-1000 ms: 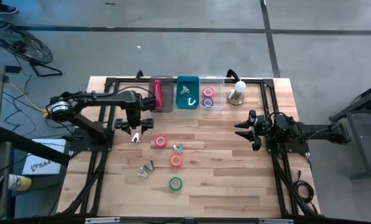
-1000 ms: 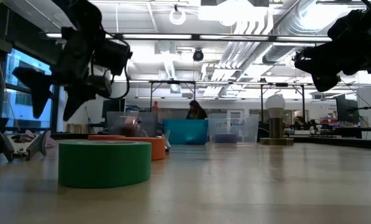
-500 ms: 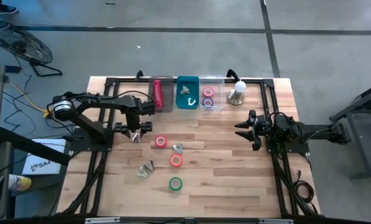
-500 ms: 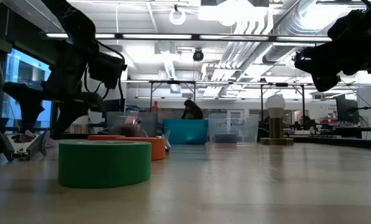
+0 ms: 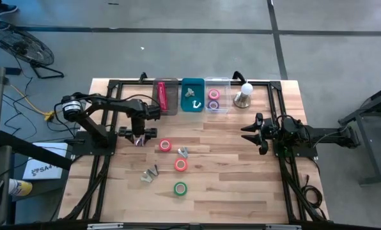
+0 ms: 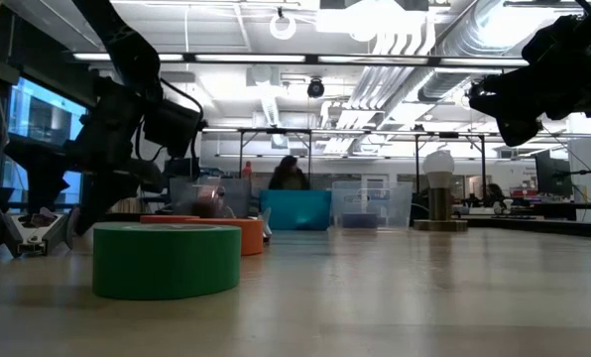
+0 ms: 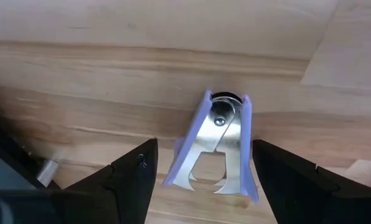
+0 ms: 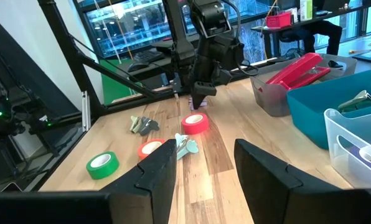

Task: Pick and place Stapler, Stapler remover, tape
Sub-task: Put the purple staple remover into the blue bin

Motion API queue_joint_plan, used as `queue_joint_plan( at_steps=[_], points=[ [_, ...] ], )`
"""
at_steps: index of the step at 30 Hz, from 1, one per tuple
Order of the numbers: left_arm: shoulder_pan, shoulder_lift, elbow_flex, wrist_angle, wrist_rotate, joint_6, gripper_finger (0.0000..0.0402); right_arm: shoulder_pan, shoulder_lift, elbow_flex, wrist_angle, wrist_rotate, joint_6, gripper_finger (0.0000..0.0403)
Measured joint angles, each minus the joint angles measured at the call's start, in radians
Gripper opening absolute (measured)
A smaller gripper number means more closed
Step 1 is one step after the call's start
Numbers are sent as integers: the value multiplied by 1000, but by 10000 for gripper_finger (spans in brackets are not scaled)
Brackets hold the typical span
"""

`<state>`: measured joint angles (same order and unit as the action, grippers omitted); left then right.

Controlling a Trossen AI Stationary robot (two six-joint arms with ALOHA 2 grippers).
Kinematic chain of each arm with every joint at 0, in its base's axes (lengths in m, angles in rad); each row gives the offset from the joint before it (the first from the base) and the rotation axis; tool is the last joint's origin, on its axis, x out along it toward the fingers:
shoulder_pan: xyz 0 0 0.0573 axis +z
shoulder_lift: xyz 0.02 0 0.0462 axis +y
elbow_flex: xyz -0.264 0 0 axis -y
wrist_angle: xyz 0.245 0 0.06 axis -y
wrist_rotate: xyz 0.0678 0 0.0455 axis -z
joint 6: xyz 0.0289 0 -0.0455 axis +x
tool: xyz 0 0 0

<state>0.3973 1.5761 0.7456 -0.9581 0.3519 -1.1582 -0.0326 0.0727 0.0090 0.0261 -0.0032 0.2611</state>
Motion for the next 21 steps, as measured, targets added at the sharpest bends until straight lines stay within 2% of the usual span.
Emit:
queue_joint_plan(
  at_steps=[5,16,21],
  points=[
    [0,0,0,-1,1,3,237,0,0,0,0,0,0,154],
    [0,0,0,-1,17,7,104,0,0,0,0,0,0,154],
    [0,0,5,-3,24,19,88,0,0,0,0,0,0,154]
  ],
)
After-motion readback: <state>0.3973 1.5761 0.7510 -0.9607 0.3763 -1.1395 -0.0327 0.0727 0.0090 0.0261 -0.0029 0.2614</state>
